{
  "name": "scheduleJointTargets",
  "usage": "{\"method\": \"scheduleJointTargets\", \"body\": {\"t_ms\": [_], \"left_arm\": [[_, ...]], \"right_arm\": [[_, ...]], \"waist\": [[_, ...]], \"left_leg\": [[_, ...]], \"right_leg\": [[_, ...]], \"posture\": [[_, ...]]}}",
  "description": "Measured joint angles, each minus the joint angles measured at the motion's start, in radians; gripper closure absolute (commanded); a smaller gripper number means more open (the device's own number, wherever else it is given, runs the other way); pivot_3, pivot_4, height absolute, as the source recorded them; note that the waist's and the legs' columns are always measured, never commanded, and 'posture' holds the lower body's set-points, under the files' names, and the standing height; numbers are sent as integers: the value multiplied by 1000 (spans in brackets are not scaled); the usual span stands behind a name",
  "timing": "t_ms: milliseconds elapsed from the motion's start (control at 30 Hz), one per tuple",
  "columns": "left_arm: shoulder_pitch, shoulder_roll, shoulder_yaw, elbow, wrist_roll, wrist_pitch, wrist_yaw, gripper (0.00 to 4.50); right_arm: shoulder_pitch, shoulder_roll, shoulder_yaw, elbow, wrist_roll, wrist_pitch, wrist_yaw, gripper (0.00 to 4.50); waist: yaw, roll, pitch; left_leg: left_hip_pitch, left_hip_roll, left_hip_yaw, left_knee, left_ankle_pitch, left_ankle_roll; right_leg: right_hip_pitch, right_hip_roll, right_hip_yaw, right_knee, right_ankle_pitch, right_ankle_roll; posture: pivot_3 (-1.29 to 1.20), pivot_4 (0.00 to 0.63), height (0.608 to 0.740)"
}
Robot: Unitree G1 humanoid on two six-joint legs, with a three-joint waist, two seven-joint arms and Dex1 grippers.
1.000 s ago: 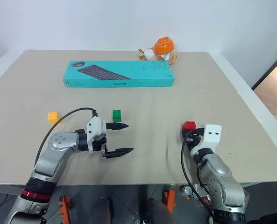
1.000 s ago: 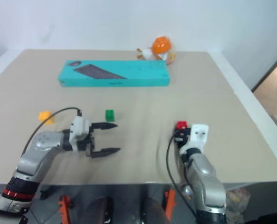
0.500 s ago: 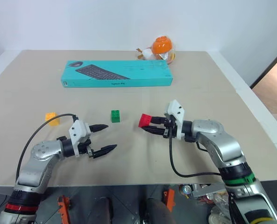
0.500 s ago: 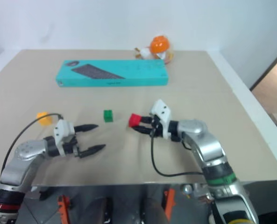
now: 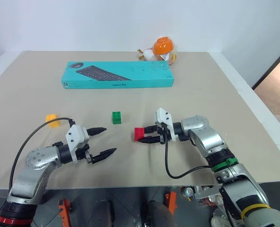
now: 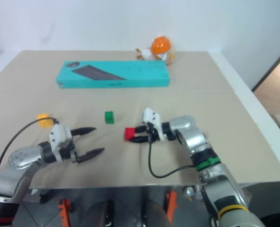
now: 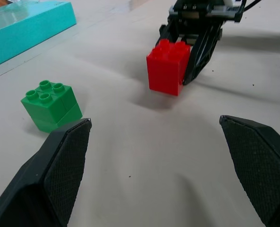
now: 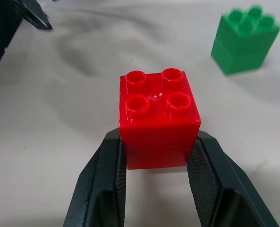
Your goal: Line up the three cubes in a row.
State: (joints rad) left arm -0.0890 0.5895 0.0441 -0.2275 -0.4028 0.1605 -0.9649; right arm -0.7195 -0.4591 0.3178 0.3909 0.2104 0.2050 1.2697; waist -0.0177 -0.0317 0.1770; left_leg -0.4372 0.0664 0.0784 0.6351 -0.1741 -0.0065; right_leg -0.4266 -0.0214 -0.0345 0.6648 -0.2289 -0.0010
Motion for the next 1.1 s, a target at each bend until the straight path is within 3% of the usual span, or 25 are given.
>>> {"method": "scheduleJointTargets", "body": {"t_ms": [400,467,667,867,1100], "left_arm": [[-28,-1,-6,3,1,1,2,0],[-35,-2,-8,5,1,1,-1,0],[-39,-13,-13,21,2,1,-3,0],[-42,-25,-8,30,8,0,31,0],[-130,-132,0,92,98,-34,227,0]], "right_arm": [[0,1,-4,34,-28,3,3,3272],[1,1,-5,33,-28,8,0,2189],[23,-10,-26,-8,-16,53,-6,106],[40,-44,-89,-174,41,131,-12,45],[86,-63,-171,-393,91,191,-120,45]], "waist": [[0,0,0],[0,0,0],[0,0,0],[1,0,0],[8,0,0]], "left_leg": [[0,0,0,0,0,0],[0,0,0,0,0,0],[0,0,0,0,0,0],[0,0,0,0,0,0],[0,0,1,1,0,0]], "right_leg": [[0,0,0,0,0,0],[0,0,0,0,0,0],[0,0,0,0,0,0],[0,0,0,0,0,0],[0,0,1,0,1,1]], "posture": [[0,150,740],[0,150,740],[0,150,740],[0,150,740],[0,150,740]]}}
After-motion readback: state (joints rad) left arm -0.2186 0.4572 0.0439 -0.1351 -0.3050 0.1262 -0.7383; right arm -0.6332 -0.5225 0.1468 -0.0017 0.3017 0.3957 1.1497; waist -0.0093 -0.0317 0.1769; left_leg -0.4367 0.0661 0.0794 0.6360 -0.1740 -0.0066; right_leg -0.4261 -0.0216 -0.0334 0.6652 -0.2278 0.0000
